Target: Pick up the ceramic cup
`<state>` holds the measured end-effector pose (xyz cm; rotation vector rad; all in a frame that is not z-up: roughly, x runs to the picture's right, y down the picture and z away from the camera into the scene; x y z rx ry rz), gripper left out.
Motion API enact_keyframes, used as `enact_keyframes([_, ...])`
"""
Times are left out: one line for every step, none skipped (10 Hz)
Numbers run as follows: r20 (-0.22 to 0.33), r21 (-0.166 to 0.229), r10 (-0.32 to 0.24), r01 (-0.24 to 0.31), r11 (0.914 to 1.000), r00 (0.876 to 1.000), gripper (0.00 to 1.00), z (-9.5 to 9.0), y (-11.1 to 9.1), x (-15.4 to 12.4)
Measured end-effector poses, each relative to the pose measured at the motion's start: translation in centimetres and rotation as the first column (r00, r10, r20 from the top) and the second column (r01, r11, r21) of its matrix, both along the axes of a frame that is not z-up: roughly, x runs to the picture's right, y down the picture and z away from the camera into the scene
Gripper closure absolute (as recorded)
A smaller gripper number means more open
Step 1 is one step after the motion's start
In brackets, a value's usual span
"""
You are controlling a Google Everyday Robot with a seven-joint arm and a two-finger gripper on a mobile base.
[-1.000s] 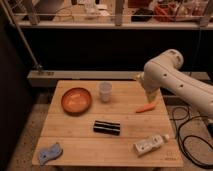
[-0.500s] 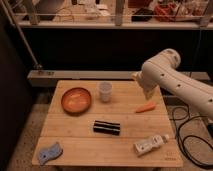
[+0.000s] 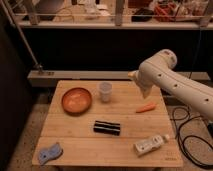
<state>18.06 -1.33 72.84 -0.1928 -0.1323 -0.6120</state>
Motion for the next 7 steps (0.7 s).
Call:
enact_keyframes([0.009, 0.005, -0.013, 0.013, 0.9999, 1.000, 0.20, 0.2, -0.1, -0.2])
enact_keyframes([0.022, 0.010, -0.029, 0.029, 0.9995, 0.999, 0.20, 0.4, -0.3, -0.7])
enact_keyframes([0.037, 0.015, -0.049, 0.048, 0.9987, 0.998, 0.20, 0.6, -0.5, -1.3])
enact_keyframes([0.047, 0.020, -0.065, 0.064, 0.9977, 0.997, 0.20, 0.8, -0.6, -1.7])
enact_keyframes([0.057, 0.025, -0.081, 0.080, 0.9965, 0.995, 0.20, 1.0, -0.7, -1.9])
enact_keyframes([0.064, 0.028, -0.091, 0.089, 0.9956, 0.994, 0.20, 1.2, -0.8, -2.1])
enact_keyframes([0.074, 0.030, -0.104, 0.102, 0.9943, 0.992, 0.20, 1.4, -0.9, -2.3])
